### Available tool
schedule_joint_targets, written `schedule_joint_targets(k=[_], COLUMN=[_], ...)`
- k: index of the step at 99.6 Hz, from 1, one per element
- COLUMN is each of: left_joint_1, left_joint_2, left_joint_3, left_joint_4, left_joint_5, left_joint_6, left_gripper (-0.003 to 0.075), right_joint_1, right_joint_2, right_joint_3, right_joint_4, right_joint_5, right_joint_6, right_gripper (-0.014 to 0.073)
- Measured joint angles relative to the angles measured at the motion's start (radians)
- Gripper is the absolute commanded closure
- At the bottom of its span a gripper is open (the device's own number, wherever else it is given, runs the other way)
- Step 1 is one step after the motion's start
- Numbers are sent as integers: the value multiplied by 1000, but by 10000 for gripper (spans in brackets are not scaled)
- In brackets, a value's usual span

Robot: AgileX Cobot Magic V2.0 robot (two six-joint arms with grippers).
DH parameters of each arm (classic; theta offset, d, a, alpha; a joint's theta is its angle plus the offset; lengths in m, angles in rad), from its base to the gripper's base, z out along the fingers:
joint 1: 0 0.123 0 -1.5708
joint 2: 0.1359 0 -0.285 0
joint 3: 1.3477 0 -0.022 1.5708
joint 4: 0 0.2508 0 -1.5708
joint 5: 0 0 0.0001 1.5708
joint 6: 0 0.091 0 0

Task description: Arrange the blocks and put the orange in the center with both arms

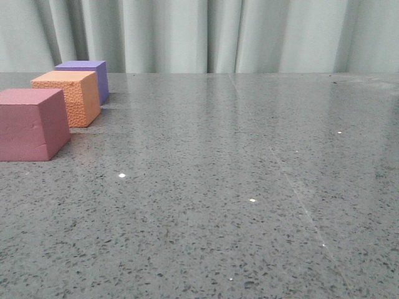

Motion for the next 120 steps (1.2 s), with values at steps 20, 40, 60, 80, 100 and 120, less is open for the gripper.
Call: schedule_joint_targets(k=[20, 40, 60, 80, 100, 120], left_joint_1=[110, 304, 381, 424, 455, 455], left_joint_2=[-76, -89, -145, -235, -269, -269], left_joint_3=[127, 273, 373, 386, 386, 386], left_joint_4=[-273, -446, -453, -453, -456, -456], left_joint_5=[-150, -365, -423, -427, -416, -413], left_joint_6=[315, 408, 419, 419, 387, 374], left_gripper=[739, 739, 739, 739, 739, 739], right_joint_1=[0, 0, 0, 0, 0, 0], right_joint_2=[0, 0, 0, 0, 0, 0], right_joint_3=[0, 0, 0, 0, 0, 0], right_joint_4=[0, 0, 0, 0, 0, 0], right_joint_5=[0, 0, 0, 0, 0, 0], right_joint_6=[0, 0, 0, 0, 0, 0], right_gripper=[661, 661, 661, 661, 661, 661])
